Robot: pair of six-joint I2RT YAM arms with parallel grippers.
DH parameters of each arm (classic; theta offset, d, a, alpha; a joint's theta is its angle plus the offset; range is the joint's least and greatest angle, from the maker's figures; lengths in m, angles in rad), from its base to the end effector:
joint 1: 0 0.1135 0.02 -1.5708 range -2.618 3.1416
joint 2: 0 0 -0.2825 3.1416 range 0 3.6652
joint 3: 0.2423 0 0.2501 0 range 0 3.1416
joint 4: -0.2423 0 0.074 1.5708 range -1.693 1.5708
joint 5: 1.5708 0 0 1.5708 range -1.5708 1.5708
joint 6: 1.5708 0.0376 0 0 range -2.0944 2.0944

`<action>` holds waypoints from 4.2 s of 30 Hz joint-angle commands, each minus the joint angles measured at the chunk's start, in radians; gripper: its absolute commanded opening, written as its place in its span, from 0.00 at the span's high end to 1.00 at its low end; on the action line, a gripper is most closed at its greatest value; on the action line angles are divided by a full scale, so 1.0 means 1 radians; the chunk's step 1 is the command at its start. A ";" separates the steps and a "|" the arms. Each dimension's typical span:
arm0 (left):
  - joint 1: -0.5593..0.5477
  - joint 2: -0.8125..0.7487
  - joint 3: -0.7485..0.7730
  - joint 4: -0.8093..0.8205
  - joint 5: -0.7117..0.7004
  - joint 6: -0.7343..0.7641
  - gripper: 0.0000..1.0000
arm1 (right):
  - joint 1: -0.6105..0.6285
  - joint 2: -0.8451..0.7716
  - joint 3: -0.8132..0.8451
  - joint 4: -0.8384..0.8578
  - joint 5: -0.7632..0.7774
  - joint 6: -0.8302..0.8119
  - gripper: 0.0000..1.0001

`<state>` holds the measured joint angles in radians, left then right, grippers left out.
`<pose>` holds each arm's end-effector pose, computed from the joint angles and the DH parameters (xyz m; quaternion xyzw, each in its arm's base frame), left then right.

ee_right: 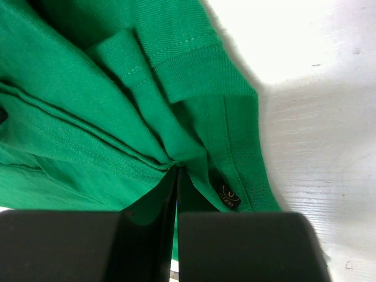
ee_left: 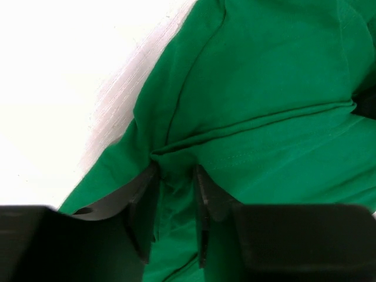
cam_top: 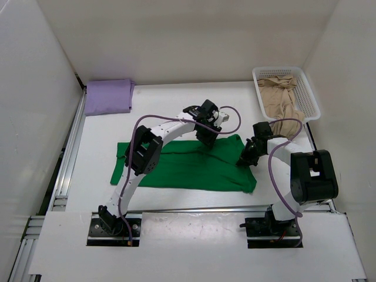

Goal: Fold and stack the t-shirts
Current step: Fold the other side of the tshirt into a rectangle, then rotate the tshirt 90 degrees

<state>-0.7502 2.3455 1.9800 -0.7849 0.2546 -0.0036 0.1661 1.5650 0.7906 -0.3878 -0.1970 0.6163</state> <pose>0.3673 -0.3552 0.1839 0.3784 0.8936 -0.1916 0.1467 0.2729 0.0532 0.1674 0.1981 0.9543 0.1660 0.1499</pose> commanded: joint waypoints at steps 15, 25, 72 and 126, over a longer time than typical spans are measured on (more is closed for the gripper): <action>-0.006 -0.147 -0.010 -0.002 0.023 0.004 0.90 | -0.008 -0.097 0.029 -0.097 0.070 -0.052 1.00; 0.005 -0.331 -0.269 -0.011 0.107 0.004 0.90 | 0.070 -0.292 -0.076 -0.135 0.162 -0.027 1.00; 0.190 -0.632 -0.566 -0.071 0.330 0.004 0.36 | 0.417 0.055 0.062 0.129 -0.041 -0.016 1.00; 0.885 -0.735 -0.896 -0.037 -0.080 0.004 0.00 | 0.141 0.764 1.492 0.012 0.177 0.080 0.32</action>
<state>0.1249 1.6390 1.0489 -0.7925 0.1234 -0.0006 0.2943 2.5752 2.3985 -0.5072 -0.0299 0.7498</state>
